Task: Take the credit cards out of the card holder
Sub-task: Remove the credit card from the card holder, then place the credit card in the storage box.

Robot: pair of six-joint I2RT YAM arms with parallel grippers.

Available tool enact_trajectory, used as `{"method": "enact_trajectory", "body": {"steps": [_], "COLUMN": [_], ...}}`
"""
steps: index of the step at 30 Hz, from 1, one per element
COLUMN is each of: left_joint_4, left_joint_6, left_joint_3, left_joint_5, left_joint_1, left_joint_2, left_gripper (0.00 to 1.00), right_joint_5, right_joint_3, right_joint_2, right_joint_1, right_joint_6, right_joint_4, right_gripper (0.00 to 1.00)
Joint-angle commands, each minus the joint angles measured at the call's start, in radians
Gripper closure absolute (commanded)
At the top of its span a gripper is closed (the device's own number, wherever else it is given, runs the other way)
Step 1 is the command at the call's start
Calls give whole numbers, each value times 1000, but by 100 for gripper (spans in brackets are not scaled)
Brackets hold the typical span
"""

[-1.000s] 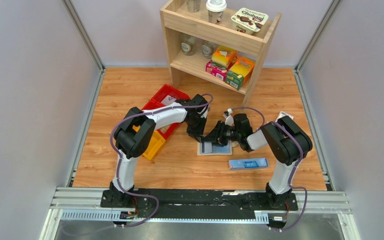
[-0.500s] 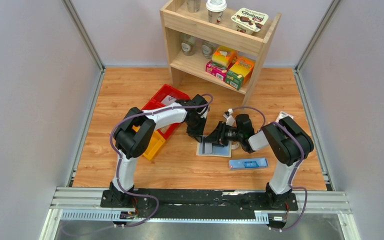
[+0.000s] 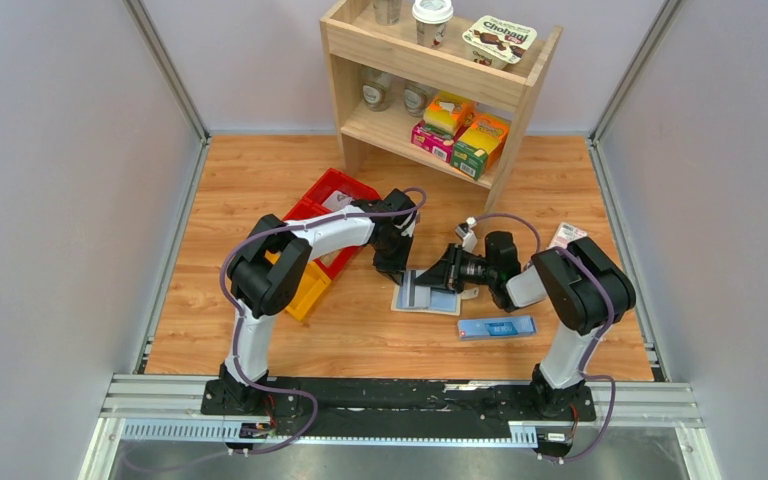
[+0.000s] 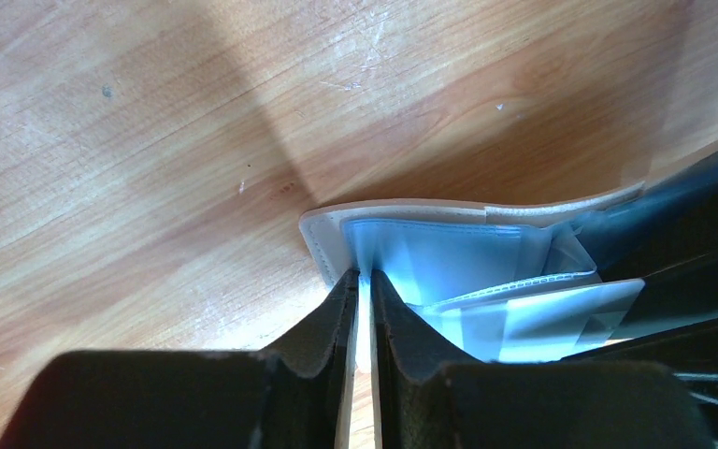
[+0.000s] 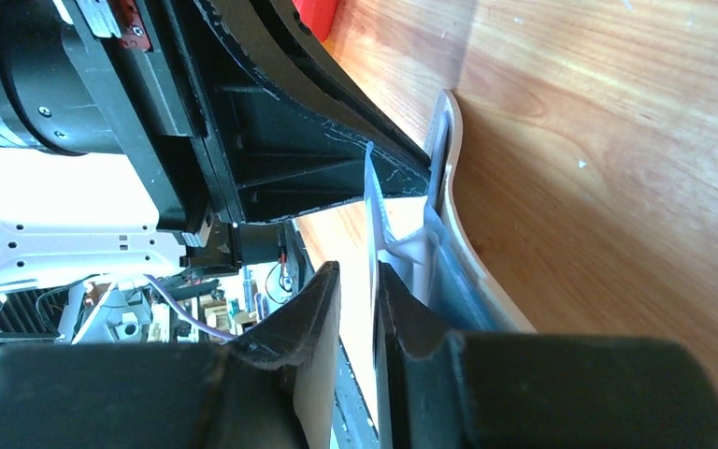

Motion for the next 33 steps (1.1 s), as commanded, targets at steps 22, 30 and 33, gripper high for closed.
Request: {"method": "enact_trajectory", "body": {"steps": [22,30,33], "left_joint_4": [23,35,18], "left_joint_6": [23,22,20], "left_joint_3": [-22,-8,30], "left_joint_5": [-58,-90,-102], "left_joint_1": [-11,-11,-11], "left_joint_2": [52,4,-22], "left_gripper": [83,79,71], "right_joint_5": [-36,160,268], "right_joint_3": [-127,-61,-3], "right_joint_2": [-97,-406,-557], "right_joint_1": [-185,-195,-186], "right_joint_6": [-126,-373,-465], "right_joint_4": [-96,-663,-837], "right_gripper": [100,100,100]}}
